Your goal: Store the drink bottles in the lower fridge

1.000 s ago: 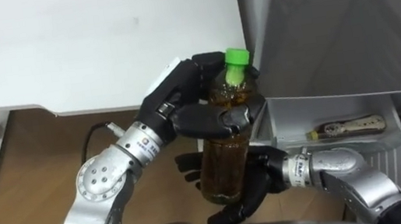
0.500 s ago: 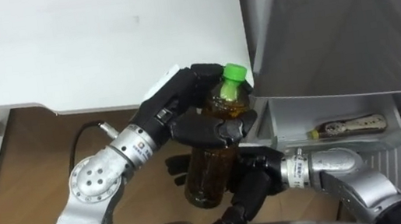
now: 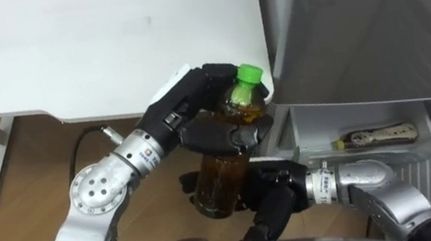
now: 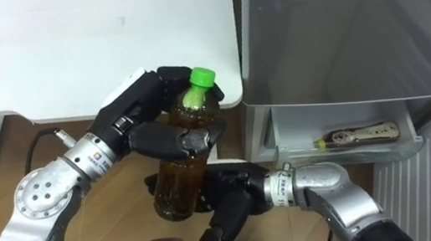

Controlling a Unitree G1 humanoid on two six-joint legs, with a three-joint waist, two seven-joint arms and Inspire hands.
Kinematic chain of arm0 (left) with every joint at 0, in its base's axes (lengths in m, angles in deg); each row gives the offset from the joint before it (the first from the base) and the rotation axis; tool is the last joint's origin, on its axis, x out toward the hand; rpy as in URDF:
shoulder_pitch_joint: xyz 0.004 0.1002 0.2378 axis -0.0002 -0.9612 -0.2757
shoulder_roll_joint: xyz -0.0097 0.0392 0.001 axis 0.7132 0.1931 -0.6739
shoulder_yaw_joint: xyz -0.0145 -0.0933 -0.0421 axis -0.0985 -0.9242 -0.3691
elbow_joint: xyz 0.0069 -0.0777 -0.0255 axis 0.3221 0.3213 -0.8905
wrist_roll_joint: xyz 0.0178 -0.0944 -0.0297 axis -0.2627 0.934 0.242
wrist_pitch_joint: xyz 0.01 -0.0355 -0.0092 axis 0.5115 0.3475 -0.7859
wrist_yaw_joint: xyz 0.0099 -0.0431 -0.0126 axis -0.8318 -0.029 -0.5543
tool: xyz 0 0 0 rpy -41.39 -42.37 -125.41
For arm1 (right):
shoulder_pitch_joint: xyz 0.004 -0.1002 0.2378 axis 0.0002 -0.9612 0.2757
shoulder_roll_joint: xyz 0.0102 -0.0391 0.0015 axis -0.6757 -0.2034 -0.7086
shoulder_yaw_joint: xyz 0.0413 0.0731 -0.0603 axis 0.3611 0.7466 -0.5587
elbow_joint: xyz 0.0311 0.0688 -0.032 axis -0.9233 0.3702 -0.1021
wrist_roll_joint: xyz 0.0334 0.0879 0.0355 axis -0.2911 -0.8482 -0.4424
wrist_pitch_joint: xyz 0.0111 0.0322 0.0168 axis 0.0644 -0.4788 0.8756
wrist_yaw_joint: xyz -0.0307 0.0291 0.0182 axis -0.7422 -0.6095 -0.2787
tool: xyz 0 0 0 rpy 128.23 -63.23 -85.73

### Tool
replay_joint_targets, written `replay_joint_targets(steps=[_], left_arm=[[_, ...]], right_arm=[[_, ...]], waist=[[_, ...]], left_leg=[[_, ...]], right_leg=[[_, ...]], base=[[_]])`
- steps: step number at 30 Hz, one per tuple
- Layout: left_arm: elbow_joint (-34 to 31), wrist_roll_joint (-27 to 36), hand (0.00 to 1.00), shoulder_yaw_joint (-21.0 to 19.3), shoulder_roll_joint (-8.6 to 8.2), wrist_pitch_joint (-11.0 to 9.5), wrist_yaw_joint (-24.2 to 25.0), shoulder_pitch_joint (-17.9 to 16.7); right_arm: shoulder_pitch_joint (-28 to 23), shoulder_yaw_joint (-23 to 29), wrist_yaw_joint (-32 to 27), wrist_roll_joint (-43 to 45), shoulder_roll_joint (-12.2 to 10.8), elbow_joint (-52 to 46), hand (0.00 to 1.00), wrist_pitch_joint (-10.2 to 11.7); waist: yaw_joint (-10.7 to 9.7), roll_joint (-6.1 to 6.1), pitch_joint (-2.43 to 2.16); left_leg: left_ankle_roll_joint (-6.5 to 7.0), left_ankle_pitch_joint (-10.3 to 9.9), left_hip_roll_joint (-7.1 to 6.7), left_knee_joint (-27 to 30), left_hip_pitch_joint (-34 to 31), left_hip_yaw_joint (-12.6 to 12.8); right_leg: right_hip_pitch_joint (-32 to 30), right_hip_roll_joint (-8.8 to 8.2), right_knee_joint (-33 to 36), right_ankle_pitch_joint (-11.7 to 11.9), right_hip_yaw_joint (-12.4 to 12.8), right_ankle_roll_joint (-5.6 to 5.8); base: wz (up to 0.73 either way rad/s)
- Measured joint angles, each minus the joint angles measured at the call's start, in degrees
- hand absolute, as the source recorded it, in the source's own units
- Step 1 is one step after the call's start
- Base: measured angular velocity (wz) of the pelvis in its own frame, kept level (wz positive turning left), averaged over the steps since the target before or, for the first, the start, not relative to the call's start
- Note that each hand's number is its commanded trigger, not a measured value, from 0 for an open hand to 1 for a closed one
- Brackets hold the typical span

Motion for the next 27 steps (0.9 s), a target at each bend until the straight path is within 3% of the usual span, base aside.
replay_joint_targets(steps=[11,24,25,26,27], left_arm=[[0.00,0.07,1.00,1.13,-0.30,-0.06,-0.65,-0.01],[0.00,0.19,1.00,1.12,-0.65,-0.05,-1.10,0.00],[0.00,0.18,1.00,1.12,-0.63,-0.05,-1.07,0.00],[0.00,0.18,1.00,1.12,-0.63,-0.05,-1.07,0.00],[0.00,0.18,1.00,1.11,-0.63,-0.05,-1.07,0.00]], right_arm=[[-1.27,-0.65,-2.12,-10.47,-1.14,0.00,0.00,-0.14],[-2.22,-1.29,-3.79,-15.43,-1.75,0.21,0.00,-0.18],[-2.22,-1.43,-3.94,-15.62,-1.75,0.21,0.04,-0.18],[-2.22,-1.55,-4.09,-15.85,-1.74,0.21,0.25,-0.18],[-2.23,-1.74,-4.32,-16.50,-1.74,0.22,0.68,-0.18]], waist=[[-0.03,-0.15,-0.07],[-0.01,-0.09,-0.08],[-0.02,-0.06,-0.06],[-0.01,-0.06,-0.06],[-0.01,-0.06,-0.06]], left_leg=[[-0.01,0.07,0.14,-0.35,0.19,0.40],[-0.12,0.31,0.08,-1.22,0.97,0.45],[-0.11,0.31,0.07,-1.23,0.97,0.45],[-0.12,0.31,0.06,-1.23,0.96,0.45],[-0.12,0.31,0.05,-1.24,0.96,0.45]], right_leg=[[-0.34,-0.04,-0.04,0.00,-0.02,0.00],[0.52,-0.03,-1.03,0.03,0.33,-0.04],[0.51,-0.02,-1.03,0.03,0.41,-0.04],[0.51,-0.02,-1.03,0.03,0.45,-0.04],[0.50,0.00,-1.03,0.03,0.56,-0.04]], base=[[-0.01],[-0.01],[0.00],[0.00],[0.00]])
